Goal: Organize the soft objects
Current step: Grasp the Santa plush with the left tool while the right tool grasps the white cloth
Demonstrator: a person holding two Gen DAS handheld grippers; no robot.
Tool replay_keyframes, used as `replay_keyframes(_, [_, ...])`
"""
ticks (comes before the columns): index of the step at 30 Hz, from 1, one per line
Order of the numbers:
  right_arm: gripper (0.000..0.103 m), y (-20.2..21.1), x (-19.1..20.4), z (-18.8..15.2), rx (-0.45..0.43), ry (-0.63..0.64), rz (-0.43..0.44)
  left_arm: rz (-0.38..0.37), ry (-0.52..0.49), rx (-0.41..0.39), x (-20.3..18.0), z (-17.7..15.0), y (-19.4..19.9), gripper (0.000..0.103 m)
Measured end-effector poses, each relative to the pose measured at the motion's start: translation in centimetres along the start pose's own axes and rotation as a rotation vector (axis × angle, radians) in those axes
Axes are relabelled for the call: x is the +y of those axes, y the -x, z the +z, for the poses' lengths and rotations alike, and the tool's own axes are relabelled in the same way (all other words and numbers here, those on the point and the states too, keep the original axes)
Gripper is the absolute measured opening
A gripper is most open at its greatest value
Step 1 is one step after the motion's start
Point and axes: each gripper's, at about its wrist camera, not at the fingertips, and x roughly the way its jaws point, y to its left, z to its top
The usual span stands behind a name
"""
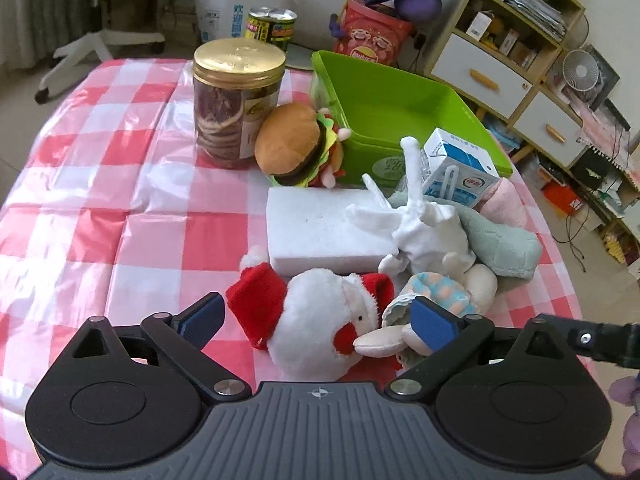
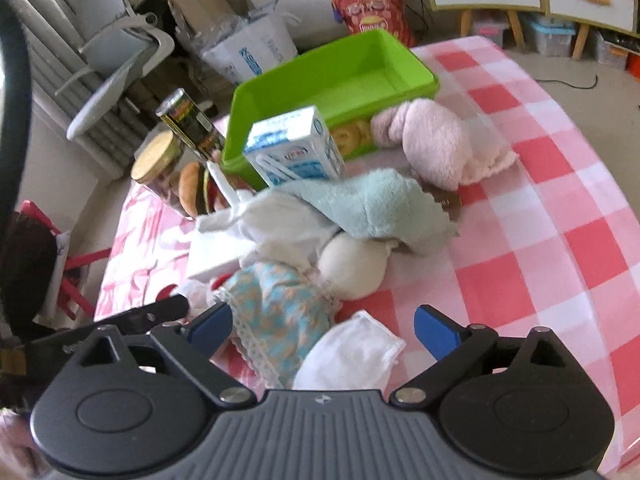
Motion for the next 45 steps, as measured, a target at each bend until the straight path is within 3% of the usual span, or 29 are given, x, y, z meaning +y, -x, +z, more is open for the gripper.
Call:
replay_keyframes(3, [0.072, -0.6, -0.3, -0.1, 0.036, -0.022, -0.030, -0.028, 0.032, 0.013, 0.6, 0.1, -0.2, 0.091])
replay_keyframes(14, [0.056, -1.4, -1.5, -0.6, 0.103, -0.104, -0.016, -0.095, 0.157, -0.002, 3.0, 0.8, 0.7, 0.088])
replay_keyframes(22, [0.039, -2.5, -2.8, -1.0, 0.185, -0.218, 0.060, -0.152, 0.320, 0.087, 4.9, 0.1, -1.6, 0.077])
replay_keyframes(30, [0.023, -3.8, -3.0, -1.6, 0.231, -0.225, 0.029, -0.171, 0.434, 0.116, 5.7, -0.7, -3.1, 0.070])
replay_keyframes(36, [0.010, -3.8, -2.8, -1.7, 0.208, -0.220, 0.030, -0.161, 0.448, 0.089, 5.6, -0.8, -3.2, 0.064])
replay_keyframes(42, [0.007, -2.9, -2.9, -1.3, 0.167, -0.217, 0.024, -0.128, 0.440, 0.072, 5.2, -0.7, -2.7, 0.055])
replay_keyframes(43, [0.007, -2.7, -3.0, -1.2, 0.161, -0.221, 0.027, -0.124, 0.439, 0.069, 5.1, -0.7, -2.6, 0.052])
replay_keyframes(44, [0.007, -2.5, -3.0, -1.1, 0.152, -0.223, 0.029, -0.126, 0.441, 0.063, 5.1, -0.6, -2.4, 0.039])
replay_keyframes(45, [0.007, -2.3, -3.1, -1.0, 0.142, -0.225, 0.030, -0.136, 0.446, 0.058, 5.2, -0.6, -2.1, 0.038])
